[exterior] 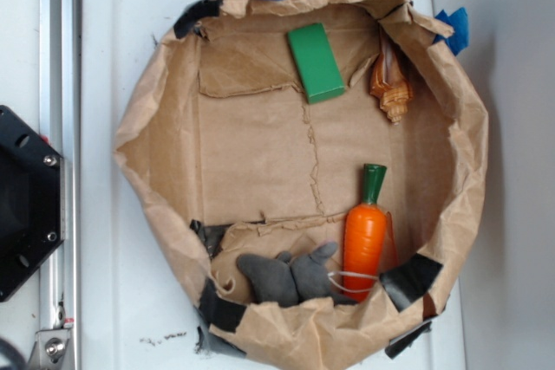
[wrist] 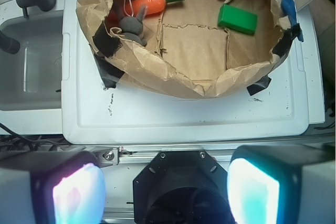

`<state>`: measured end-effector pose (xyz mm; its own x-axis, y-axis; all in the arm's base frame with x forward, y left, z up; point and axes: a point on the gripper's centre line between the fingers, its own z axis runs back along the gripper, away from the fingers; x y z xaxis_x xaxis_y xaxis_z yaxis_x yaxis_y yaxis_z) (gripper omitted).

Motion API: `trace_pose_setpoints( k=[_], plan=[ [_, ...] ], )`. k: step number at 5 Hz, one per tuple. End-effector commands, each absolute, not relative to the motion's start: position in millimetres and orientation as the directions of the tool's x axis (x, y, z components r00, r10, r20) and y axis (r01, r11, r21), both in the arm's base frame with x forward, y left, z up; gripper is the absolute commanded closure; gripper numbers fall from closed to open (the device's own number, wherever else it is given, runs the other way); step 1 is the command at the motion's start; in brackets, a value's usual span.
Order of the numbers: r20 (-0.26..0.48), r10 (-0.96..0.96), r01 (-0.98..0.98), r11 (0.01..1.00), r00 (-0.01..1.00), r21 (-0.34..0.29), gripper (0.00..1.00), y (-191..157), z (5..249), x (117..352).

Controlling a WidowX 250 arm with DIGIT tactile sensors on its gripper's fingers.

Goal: Grab the green block.

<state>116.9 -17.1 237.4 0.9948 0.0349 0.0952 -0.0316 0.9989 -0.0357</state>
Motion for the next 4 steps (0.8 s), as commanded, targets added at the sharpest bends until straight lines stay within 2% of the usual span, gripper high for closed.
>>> trace_pose_setpoints(
  k=[1, 2, 4],
  plan=[
    [0.095, 0.035, -0.032, 0.999, 0.995, -0.036, 0.00, -17, 237, 117],
    [0.133, -0.037, 0.038, 0.999, 0.990, -0.003, 0.00, -4, 231, 158],
    [0.154, -0.355, 0.369, 0.927, 0.922, -0.074, 0.00, 12, 209, 223]
  ],
)
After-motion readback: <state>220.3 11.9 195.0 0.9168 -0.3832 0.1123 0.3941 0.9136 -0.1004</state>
